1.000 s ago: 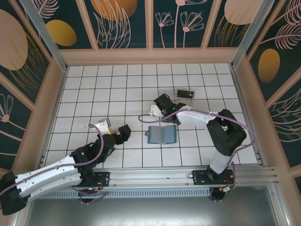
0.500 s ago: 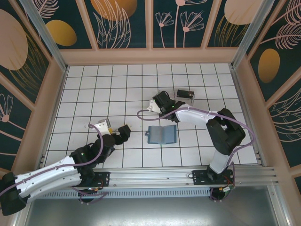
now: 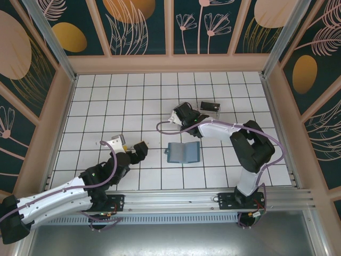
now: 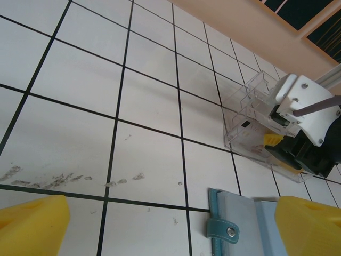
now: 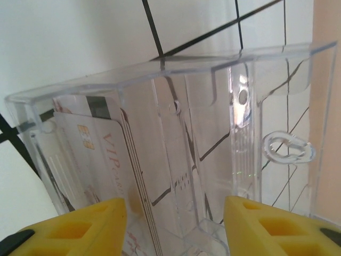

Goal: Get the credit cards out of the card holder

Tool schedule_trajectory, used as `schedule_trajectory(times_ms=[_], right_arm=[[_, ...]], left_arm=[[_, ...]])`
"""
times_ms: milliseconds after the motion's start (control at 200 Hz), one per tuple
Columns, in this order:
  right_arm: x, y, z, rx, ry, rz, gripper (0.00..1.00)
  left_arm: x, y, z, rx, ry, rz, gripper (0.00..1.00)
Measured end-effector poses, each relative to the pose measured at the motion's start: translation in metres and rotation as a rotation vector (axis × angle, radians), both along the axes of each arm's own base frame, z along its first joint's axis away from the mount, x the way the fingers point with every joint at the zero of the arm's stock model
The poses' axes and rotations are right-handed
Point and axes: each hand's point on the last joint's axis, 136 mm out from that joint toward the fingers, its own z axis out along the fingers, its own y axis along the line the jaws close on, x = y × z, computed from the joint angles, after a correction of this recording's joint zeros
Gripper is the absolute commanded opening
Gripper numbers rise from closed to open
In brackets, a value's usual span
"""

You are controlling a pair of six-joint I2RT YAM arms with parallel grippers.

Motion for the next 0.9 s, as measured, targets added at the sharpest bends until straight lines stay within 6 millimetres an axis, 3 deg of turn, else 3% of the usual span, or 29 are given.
schedule_trajectory(times_ms=[265,350,505,686,771,901], right_arm=[[-0.002,0.0,0.009,0.071,-0.011,-0.053,0.54],[-0.008,-0.003,0.023,0.137,-0.024,-0.095,0.55],[-0.025,-0.003,0.06,0.365,-0.036,-0.199,0.43],[-0.053,-0.009,0.092,0.7,0.001,-0.377,0.38],[-0.071,-0.011,0.088,0.821,0.063,-0.431,0.37],[-0.104,-0.016,0.058,0.953,0.211,-0.542,0.34]], left_arm=[[0.0,0.0,0.0,-0.001,0.0,-0.001,0.99],[0.0,-0.003,-0.003,0.005,0.006,-0.01,0.97],[0.0,-0.013,-0.013,0.049,0.036,-0.052,0.91],[0.004,-0.047,-0.015,0.076,0.092,-0.147,0.83],[0.006,-0.069,-0.015,0.084,0.122,-0.205,0.74],[0.008,-0.101,-0.019,0.086,0.175,-0.29,0.59]])
